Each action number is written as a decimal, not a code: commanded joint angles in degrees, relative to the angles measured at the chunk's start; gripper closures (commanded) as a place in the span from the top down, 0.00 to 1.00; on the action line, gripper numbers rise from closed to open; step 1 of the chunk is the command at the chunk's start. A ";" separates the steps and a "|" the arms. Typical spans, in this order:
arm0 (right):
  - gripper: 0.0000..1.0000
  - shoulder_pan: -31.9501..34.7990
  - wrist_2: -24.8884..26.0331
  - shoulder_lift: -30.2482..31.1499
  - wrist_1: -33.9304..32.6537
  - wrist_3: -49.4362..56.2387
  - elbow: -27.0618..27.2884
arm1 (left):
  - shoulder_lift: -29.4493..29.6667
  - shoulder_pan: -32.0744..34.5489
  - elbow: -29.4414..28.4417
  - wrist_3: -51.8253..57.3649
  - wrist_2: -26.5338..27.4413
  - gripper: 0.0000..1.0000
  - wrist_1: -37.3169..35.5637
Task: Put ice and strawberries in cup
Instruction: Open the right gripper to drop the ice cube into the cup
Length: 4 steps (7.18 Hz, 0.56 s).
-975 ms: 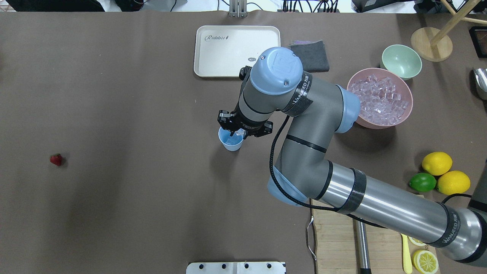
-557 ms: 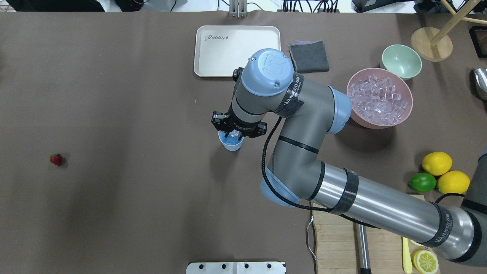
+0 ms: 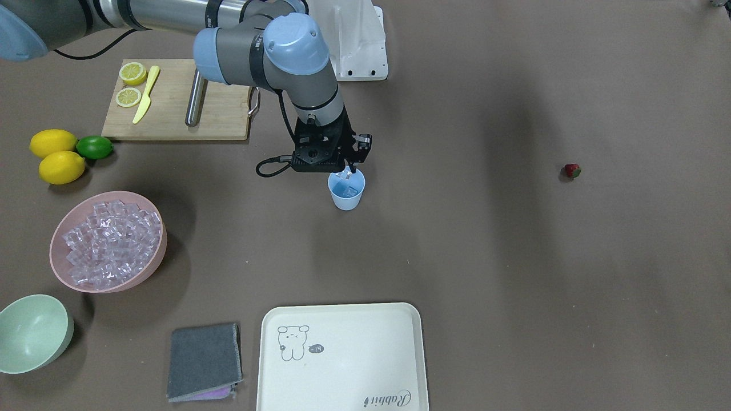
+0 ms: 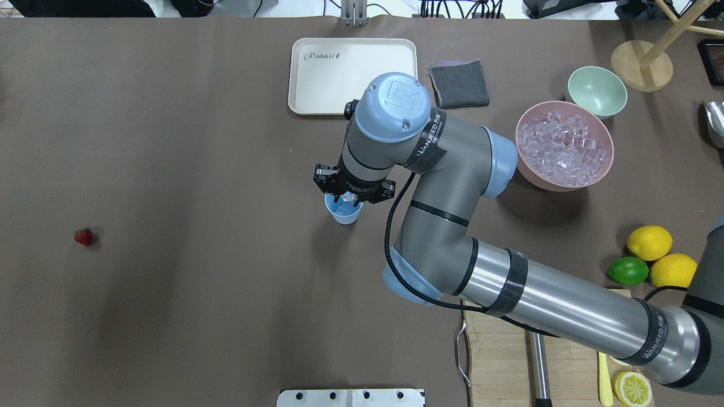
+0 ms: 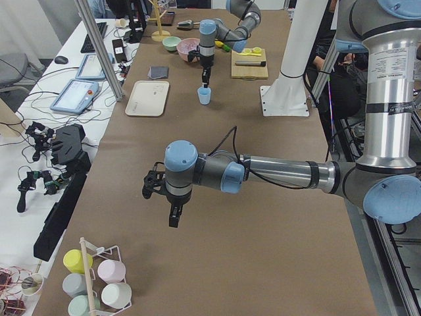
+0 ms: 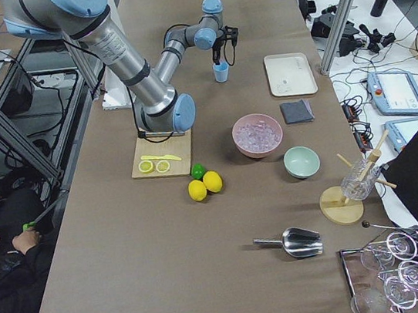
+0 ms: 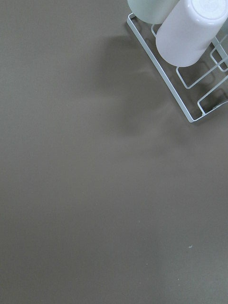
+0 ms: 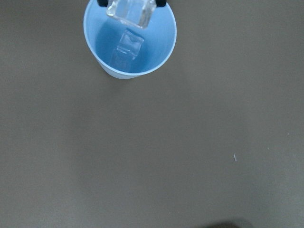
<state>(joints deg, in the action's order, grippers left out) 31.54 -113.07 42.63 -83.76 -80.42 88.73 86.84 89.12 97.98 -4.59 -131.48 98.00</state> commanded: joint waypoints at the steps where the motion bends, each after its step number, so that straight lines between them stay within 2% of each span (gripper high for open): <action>1: 0.18 0.18 0.13 -0.36 0.35 -0.08 -0.93 | 0.52 -0.09 0.01 -0.16 0.00 0.98 -0.09; 2: 0.98 0.18 0.21 -0.18 0.26 -0.08 -1.37 | 0.53 -0.09 0.01 -0.16 0.00 0.98 -0.09; 4: 0.99 0.18 -0.13 -0.36 0.26 -0.43 -1.28 | 0.96 0.00 0.10 -0.33 0.00 0.98 -0.09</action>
<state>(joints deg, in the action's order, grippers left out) 31.72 -112.97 42.36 -83.49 -80.73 87.46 87.50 89.08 98.05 -4.82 -131.48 97.91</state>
